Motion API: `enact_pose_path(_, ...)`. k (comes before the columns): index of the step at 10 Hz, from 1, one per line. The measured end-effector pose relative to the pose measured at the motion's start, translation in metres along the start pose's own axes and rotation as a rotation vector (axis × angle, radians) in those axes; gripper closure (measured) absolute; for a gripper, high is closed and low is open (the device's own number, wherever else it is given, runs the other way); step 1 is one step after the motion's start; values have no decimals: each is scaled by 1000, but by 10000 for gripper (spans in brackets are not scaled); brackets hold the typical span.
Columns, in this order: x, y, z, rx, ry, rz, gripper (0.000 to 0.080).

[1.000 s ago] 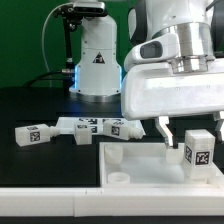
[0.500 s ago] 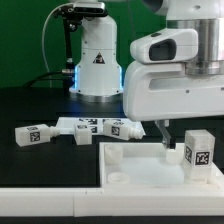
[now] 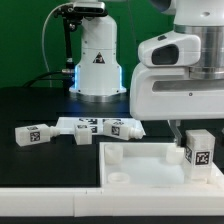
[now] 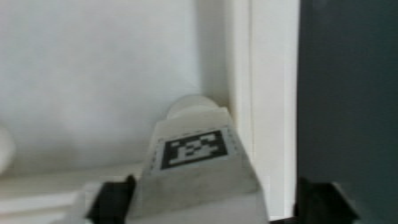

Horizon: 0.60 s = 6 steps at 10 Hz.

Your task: Assemble square table

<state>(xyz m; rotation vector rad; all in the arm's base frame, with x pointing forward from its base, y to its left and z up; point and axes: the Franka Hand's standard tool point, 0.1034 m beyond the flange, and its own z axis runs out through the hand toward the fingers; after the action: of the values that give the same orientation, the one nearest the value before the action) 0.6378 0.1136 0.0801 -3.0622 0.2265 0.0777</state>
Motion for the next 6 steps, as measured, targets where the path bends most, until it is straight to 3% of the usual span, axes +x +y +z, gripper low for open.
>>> enact_pose_path(4,0,-1,2,-2,48,437,514)
enact_pose_path(5,1,-2,2,14,64,576,514)
enact_pose_path(6,2,0,2,51,62,722,514)
